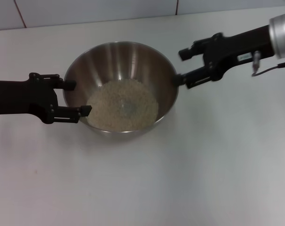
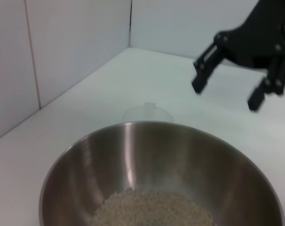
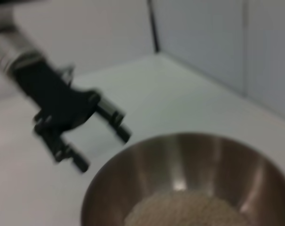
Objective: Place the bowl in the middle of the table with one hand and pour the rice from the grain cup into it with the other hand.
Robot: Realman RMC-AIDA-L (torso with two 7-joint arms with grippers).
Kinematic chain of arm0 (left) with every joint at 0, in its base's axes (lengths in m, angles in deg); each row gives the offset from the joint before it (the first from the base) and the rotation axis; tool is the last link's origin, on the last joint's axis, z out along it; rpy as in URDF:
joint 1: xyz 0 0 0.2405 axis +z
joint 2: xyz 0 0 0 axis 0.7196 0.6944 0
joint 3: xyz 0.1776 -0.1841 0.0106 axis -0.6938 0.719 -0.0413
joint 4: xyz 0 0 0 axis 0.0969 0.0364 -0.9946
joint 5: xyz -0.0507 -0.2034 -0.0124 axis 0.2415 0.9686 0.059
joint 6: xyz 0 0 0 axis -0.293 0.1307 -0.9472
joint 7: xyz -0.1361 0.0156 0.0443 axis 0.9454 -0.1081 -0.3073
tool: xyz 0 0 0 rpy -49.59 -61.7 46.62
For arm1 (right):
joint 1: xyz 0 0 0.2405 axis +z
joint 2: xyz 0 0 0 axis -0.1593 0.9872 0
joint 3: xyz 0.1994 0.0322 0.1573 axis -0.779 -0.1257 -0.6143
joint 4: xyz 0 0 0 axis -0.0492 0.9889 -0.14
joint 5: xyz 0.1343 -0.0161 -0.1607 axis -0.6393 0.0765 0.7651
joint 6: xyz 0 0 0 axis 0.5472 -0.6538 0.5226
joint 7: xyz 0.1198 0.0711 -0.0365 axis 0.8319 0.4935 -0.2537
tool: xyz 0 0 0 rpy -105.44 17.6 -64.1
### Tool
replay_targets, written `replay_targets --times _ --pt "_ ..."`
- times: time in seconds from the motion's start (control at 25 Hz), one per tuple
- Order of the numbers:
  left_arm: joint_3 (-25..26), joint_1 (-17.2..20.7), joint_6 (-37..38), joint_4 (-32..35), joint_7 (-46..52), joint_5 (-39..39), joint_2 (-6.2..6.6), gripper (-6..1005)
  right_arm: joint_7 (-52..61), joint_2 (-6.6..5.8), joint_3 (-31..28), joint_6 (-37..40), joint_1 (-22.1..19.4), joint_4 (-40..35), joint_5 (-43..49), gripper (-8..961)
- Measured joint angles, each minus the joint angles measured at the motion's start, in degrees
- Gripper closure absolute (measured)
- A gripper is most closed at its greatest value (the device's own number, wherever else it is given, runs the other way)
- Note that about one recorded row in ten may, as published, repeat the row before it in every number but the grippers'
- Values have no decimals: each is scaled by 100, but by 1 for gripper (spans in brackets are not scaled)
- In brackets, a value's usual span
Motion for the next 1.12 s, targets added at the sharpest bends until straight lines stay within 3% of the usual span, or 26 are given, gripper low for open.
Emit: replay_targets --times 0.24,1.12 --pt "-7 -32 -19 1 10 0 -9 197 270 19 605 -185 -100 -160 -22 130" --pt "-62 -41 -50 2 14 0 -9 197 294 32 646 -273 -163 -242 -166 129"
